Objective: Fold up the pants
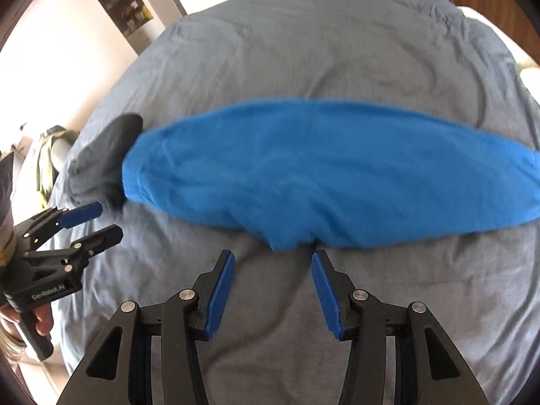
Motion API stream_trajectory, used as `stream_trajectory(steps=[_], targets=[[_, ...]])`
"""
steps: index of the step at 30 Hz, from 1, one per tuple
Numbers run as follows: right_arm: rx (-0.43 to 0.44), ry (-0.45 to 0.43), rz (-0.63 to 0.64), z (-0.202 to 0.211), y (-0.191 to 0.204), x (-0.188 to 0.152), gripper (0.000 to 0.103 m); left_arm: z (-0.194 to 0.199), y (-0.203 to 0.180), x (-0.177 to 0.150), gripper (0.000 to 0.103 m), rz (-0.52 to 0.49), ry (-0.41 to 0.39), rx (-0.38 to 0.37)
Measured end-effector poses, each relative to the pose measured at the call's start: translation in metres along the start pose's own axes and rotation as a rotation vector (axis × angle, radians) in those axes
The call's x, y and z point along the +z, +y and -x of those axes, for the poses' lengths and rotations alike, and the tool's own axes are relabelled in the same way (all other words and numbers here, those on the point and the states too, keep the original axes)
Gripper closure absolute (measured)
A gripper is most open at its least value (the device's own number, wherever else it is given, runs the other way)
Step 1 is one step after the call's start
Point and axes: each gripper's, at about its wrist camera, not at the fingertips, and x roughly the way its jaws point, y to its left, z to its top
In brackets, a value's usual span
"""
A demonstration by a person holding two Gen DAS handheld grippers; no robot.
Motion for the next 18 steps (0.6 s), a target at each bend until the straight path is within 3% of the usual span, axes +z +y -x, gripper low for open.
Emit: stream_trajectory(steps=[7, 13, 18], targets=[[0.019, 0.049, 0.102, -0.032, 0.001, 0.000, 0.054, -0.029, 0.018, 0.001, 0.043, 0.044, 0.053, 0.056], [-0.007, 0.083, 0.224, -0.052, 0.014, -0.003, 0.055, -0.029, 0.024, 0.001, 0.043, 0.019, 0.033, 0.092], [-0.042, 0.010, 0.311, -0.037, 0.023, 0.007, 0.055, -0.032, 0.026, 0.000, 0.043, 0.017, 0.020, 0.098]])
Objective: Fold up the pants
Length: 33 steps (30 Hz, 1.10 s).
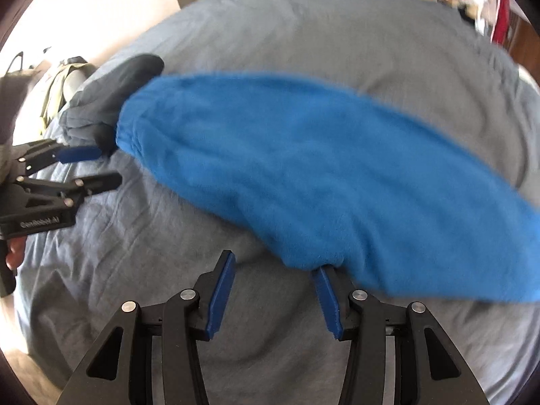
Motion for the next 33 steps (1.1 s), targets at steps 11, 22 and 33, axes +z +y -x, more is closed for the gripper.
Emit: stream_trajectory(steps=[11, 22, 33], targets=[[0.028, 0.007, 0.120, -0.005, -0.002, 0.022, 0.055, -0.017, 0.004, 0.014, 0.043, -0.041, -0.043, 0.031], [0.057, 0.005, 0.172, -0.008, -0.003, 0.034, 0.055, -0.041, 0.017, 0.044, 0.044, 0.050, -0.047, 0.068], [0.194, 0.119, 0.198, -0.011, -0.024, 0.048, 0.055, -0.050, 0.006, 0.071, 0.043, -0.029, -0.057, 0.163]])
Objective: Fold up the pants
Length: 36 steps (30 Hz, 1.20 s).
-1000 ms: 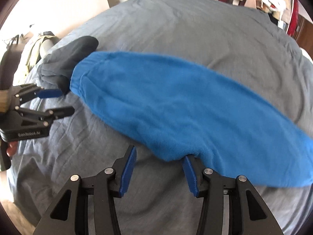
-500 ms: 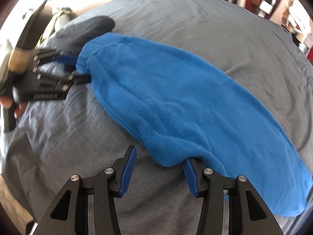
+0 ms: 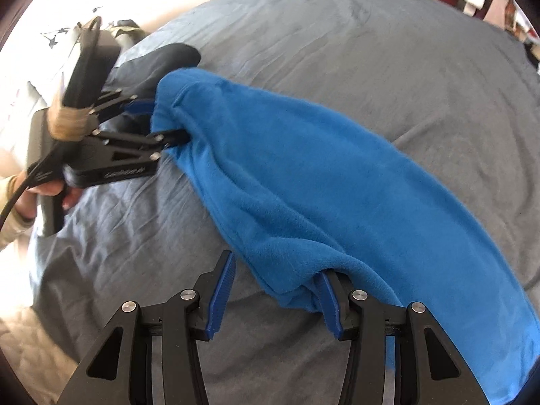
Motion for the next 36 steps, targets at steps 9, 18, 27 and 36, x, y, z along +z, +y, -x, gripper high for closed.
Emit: stream_trajectory(steps=[9, 18, 27, 36], targets=[[0.064, 0.045, -0.086, -0.019, -0.005, -0.022, 0.067, -0.005, 0.005, 0.000, 0.043, 0.015, 0.022, -0.024], [0.022, 0.027, -0.113, -0.010, 0.003, -0.025, 0.087, 0.011, 0.002, -0.007, 0.056, -0.043, -0.006, -0.012], [0.010, 0.041, -0.158, 0.004, 0.023, -0.037, 0.089, 0.017, 0.011, -0.036, 0.058, -0.001, 0.076, -0.100], [-0.009, 0.077, -0.212, -0.012, 0.017, -0.045, 0.090, 0.003, 0.006, -0.045, 0.057, -0.037, 0.132, -0.117]])
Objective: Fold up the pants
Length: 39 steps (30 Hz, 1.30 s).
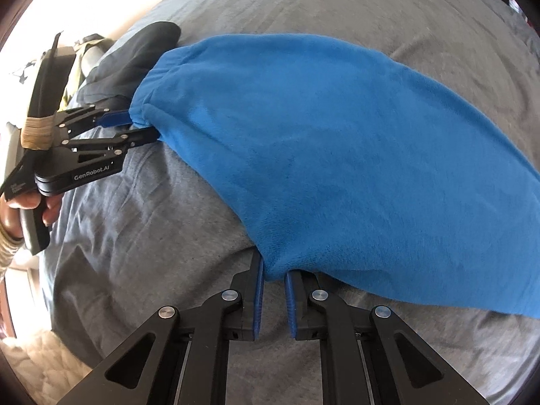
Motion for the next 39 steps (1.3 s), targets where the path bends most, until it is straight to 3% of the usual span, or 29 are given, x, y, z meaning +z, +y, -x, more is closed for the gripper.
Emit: stream_trajectory(steps=[4, 5, 6, 8, 9, 15, 17, 23, 31, 39], targets=[[-0.019, 0.001, -0.015, -0.003, 0.000, 0.001, 0.089, 0.004, -0.005, 0.000, 0.051, -0.042, 0.011, 0.027], [-0.022, -0.004, -0.022, -0.002, 0.002, 0.001, 0.086, 0.009, -0.008, -0.002, 0.044, -0.069, -0.003, 0.055], [-0.031, -0.015, -0.040, 0.001, 0.003, -0.001, 0.082, 0.016, -0.012, -0.005, 0.040, -0.103, -0.017, 0.084], [-0.027, -0.030, -0.072, 0.010, 0.001, -0.005, 0.064, 0.033, -0.020, -0.014, 0.040, -0.172, -0.050, 0.092], [-0.031, -0.050, -0.084, 0.016, 0.002, -0.009, 0.063, 0.042, -0.024, -0.017, 0.040, -0.199, -0.061, 0.082], [-0.080, -0.170, -0.202, 0.063, 0.007, -0.034, 0.061, 0.099, -0.041, -0.012, 0.038, -0.250, -0.146, -0.017], [-0.097, -0.235, -0.279, 0.081, 0.005, -0.046, 0.056, 0.120, -0.055, -0.002, 0.038, -0.284, -0.200, -0.045], [-0.195, -0.428, -0.501, 0.138, -0.024, -0.073, 0.056, 0.160, -0.103, 0.044, 0.037, -0.407, -0.350, -0.173], [-0.353, -0.659, -0.740, 0.197, -0.085, -0.119, 0.056, 0.187, -0.214, 0.096, 0.037, -0.630, -0.514, -0.308], [-0.469, -0.810, -0.898, 0.221, -0.148, -0.144, 0.056, 0.190, -0.311, 0.147, 0.037, -0.777, -0.570, -0.440]])
